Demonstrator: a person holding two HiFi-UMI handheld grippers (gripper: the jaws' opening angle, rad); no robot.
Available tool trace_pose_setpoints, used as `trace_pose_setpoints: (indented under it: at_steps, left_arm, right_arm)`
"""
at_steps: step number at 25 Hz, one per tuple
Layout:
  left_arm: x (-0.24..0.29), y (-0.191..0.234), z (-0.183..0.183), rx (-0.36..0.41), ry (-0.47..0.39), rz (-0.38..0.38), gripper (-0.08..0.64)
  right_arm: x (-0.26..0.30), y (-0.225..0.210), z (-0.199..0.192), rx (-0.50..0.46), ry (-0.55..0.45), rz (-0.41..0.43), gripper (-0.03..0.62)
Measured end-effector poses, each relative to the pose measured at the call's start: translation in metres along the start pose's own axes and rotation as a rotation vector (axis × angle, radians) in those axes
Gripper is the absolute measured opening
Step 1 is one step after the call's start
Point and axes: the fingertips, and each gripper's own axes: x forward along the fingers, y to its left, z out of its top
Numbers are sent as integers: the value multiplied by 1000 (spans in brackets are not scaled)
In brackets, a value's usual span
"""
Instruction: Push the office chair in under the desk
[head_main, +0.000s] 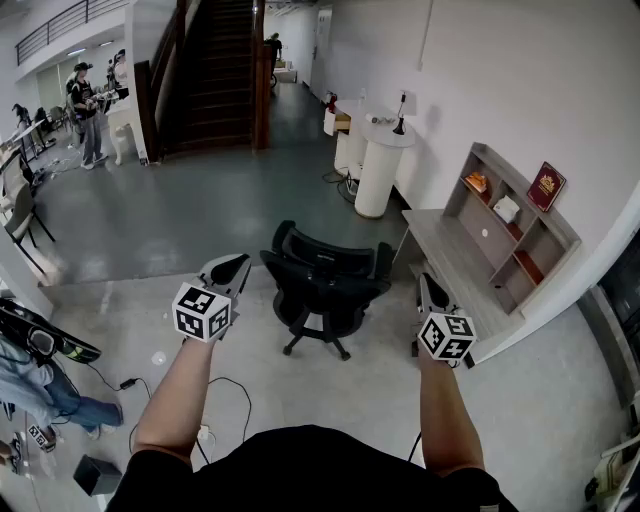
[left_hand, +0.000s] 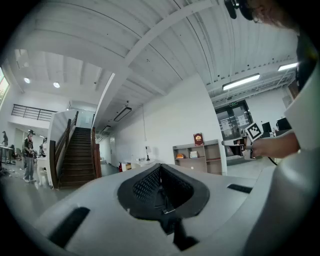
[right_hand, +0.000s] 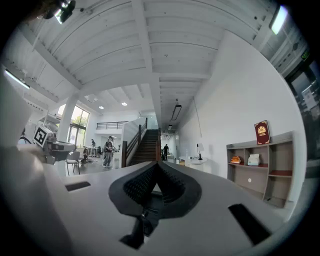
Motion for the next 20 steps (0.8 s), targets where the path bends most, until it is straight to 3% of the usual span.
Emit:
trace_pose_setpoints:
  at_steps: [4, 20]
  left_arm:
    - [5, -2, -2, -4, 1, 5, 15]
    - [29, -17, -14, -31, 17, 29, 16]
  right_arm:
    - [4, -2, 3, -35, -7, 12, 9]
    - [13, -32, -12, 14, 11, 56, 9]
